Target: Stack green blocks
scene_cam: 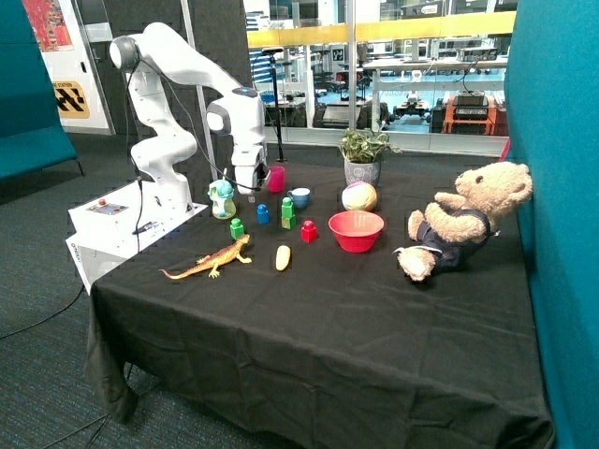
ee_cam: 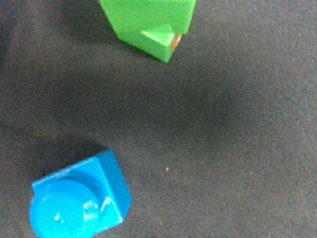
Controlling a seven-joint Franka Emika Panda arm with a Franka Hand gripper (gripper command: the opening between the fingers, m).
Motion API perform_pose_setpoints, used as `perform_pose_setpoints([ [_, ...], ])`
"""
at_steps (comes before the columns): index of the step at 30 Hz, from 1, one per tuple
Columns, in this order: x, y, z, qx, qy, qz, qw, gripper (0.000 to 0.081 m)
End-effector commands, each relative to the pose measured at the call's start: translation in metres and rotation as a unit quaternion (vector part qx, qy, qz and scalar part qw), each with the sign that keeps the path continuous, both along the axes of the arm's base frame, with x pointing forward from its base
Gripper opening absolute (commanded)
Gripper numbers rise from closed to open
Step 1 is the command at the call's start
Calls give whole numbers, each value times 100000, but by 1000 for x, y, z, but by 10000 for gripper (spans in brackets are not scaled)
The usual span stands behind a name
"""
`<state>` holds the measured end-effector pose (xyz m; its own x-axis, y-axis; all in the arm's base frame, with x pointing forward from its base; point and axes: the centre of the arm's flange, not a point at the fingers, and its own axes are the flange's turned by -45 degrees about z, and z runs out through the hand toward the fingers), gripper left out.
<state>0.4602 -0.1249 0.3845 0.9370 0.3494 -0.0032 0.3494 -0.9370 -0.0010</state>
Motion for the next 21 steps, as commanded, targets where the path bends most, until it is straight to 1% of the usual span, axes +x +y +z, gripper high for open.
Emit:
perform_pose_setpoints([
  [1,-15,-9,-2,10,-167,51,100000,498],
  [5,-24,-14,-9,10,-167,5,100000,498],
  [12,-39,-24,-21,9,-167,-417,99999,470],
  [15,-43,-27,-22,9,-167,-650,99998,464],
  [16,-44,-28,-22,9,-167,-759,99997,439],
  [17,-44,-28,-22,9,-167,-656,99998,464],
  [18,-45,-29,-22,9,-167,-846,99996,469],
  [21,-47,-32,-23,8,-167,-1028,99995,446],
])
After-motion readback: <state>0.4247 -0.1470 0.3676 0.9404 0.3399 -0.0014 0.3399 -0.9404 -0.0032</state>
